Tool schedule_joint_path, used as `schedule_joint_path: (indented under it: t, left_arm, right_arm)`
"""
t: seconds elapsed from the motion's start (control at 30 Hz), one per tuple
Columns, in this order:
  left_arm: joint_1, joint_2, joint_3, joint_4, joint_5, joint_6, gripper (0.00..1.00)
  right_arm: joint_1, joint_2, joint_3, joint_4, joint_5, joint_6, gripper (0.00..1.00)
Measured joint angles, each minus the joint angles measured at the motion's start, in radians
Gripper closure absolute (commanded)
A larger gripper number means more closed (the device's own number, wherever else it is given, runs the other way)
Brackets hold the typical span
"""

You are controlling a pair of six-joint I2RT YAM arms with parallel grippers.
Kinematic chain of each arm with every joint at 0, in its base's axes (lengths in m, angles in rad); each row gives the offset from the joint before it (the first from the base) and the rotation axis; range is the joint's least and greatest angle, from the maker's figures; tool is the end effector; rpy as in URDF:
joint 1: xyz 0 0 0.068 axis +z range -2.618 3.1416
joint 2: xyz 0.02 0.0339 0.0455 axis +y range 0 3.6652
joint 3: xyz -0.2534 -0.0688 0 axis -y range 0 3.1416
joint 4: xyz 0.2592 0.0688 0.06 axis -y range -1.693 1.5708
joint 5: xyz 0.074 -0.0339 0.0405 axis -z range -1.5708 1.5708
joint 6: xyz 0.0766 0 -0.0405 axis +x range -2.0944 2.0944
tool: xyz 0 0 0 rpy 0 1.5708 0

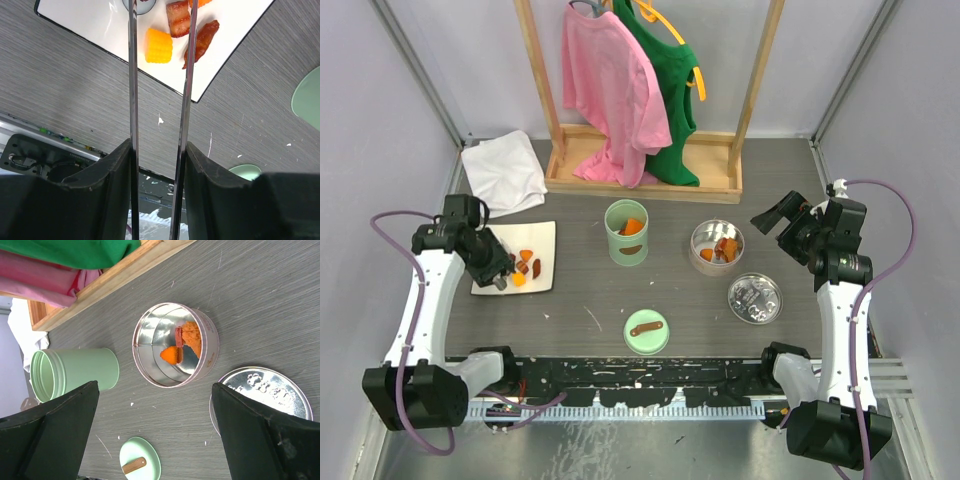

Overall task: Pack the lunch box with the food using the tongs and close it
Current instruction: Pick up the fake food from the plate.

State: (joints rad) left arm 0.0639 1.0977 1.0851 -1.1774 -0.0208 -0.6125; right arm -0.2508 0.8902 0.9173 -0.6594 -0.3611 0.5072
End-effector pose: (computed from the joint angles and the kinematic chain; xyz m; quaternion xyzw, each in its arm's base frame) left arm 0.2199 0.0157 0.2560 -0.3276 0.9256 -0.0414 0.1849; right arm 0.2349 -0.0322 0.2914 0.2492 0.8452 0.2157 0.4207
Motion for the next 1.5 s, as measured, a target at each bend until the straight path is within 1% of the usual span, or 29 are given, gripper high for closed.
schedule_joint_path:
  t: [0.6,0.97,1.07,1.27,1.5]
  left_arm:
    - [0.025,0.013,-0.051,0.026,0.008,0.001,0.62]
    - [0.032,0.016,-0.063,0.037,0.01,0.007,0.73]
    - [0.035,0.015,-0.063,0.037,0.01,0.009,0.78]
    - [0.037,0.004,-0.063,0.038,0.009,0.019,0.86]
    - [0.037,-0.034,-0.071,0.045,0.01,0.027,0.88]
  right_arm:
    - [0.0,0.0,-0.002,0.0,0.0,0.0,0.0]
    - [0.0,0.0,-0.002,0.0,0.0,0.0,0.0]
    - [0.0,0.0,-0.002,0.0,0.0,0.0,0.0]
    - [0.0,0.0,-0.002,0.0,0.0,0.0,0.0]
    - [0.0,0.0,-0.002,0.0,0.0,0.0,0.0]
